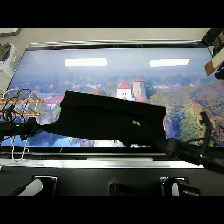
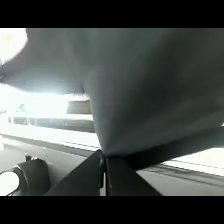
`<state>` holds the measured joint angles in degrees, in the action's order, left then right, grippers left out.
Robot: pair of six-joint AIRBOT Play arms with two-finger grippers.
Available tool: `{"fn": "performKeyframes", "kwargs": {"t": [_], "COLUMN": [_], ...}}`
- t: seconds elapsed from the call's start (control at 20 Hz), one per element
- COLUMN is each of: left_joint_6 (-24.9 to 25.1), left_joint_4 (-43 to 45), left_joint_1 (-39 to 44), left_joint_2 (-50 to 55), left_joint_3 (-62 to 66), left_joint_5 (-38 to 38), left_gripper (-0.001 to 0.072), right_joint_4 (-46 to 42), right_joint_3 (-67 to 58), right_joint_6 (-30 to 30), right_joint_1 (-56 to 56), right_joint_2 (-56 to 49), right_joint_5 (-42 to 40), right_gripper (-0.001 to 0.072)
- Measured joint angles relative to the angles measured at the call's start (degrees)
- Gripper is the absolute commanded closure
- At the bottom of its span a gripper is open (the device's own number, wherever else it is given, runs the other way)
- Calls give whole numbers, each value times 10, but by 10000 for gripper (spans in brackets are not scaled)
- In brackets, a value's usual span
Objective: Fold the clothes and pants, and hang the long-sleeved shirts on hangers.
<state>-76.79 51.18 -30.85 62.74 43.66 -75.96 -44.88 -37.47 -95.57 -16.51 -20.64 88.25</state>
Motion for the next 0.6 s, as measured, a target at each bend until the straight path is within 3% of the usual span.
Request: {"fn": "performKeyframes", "kwargs": {"t": [0.2, 0.4, 0.6], "left_joint_6": [-14, -31, -42], "left_joint_4": [-10, -15, -17], "left_joint_1": [50, 116, 174], "left_joint_2": [-15, 6, 89], "left_joint_3": [32, 95, 185], "left_joint_5": [25, 90, 137], "left_gripper": [696, 696, 696], "right_joint_4": [-46, -53, -44], "right_joint_3": [-21, -31, -64], "right_joint_6": [17, 88, 119], "right_joint_1": [0, 0, 0], "right_joint_2": [-55, -219, -359], "right_joint_5": [-20, -72, -132], "right_gripper": [685, 684, 684]}}
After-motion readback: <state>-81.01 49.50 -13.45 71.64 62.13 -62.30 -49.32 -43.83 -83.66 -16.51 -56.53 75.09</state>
